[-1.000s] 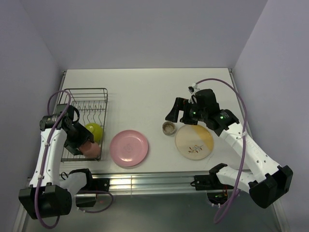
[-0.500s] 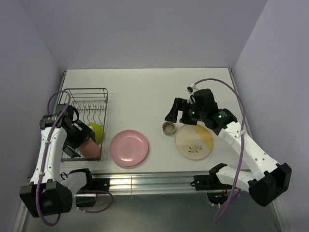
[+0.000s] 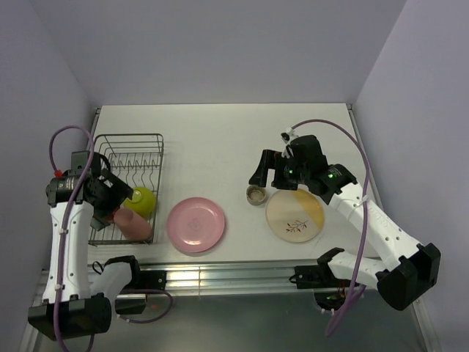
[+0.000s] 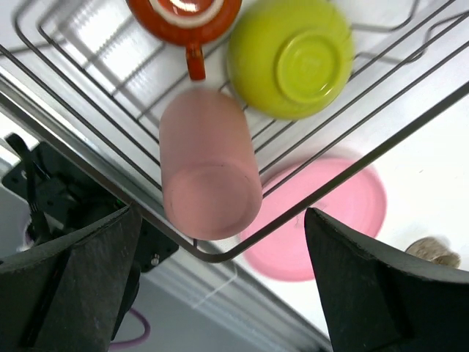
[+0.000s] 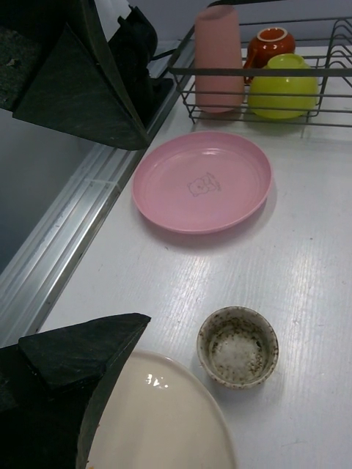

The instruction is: Load the mixed dishes into the dish rack

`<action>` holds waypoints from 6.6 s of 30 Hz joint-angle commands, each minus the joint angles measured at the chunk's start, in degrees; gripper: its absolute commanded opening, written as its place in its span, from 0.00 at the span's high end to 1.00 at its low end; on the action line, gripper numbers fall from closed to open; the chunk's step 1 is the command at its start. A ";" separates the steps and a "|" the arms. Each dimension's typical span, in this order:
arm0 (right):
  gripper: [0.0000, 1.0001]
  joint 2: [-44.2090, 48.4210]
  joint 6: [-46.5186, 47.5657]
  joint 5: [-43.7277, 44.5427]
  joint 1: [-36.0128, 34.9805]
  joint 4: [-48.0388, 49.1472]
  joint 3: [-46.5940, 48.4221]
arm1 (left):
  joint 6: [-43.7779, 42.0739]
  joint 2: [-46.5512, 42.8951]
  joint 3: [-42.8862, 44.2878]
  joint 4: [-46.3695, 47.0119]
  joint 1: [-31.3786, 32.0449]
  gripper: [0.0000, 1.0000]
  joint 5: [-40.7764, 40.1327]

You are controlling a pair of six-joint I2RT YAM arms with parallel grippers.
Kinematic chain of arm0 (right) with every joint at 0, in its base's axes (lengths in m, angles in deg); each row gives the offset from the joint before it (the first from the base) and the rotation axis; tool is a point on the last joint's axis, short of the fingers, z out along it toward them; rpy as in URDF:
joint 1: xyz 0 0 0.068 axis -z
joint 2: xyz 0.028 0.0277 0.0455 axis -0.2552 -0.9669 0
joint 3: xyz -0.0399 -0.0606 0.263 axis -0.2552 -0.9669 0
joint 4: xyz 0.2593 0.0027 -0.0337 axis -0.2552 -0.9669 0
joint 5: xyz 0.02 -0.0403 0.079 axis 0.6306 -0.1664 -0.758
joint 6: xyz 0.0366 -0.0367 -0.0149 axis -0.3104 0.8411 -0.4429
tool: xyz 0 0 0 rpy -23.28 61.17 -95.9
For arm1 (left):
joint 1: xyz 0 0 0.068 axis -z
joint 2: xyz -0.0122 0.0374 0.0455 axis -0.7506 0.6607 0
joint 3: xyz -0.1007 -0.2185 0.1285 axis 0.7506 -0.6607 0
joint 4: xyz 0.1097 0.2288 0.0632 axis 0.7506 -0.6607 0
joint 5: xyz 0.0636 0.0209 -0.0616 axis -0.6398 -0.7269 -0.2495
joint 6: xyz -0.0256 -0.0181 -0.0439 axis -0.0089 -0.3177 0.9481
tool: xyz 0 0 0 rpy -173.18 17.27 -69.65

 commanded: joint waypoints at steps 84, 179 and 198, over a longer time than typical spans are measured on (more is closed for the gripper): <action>0.41 -42.16 1.16 28.73 -13.65 -1.34 16.54 | -12.55 -10.92 -1.78 33.31 -0.07 0.34 14.54; 0.42 -24.67 -38.31 -34.02 -7.32 52.54 19.17 | 2.40 -3.89 -2.32 64.26 25.77 1.00 34.51; 0.00 -16.24 -14.14 0.87 -1.17 3.85 27.88 | 12.32 -3.64 10.87 29.37 25.68 1.00 -18.92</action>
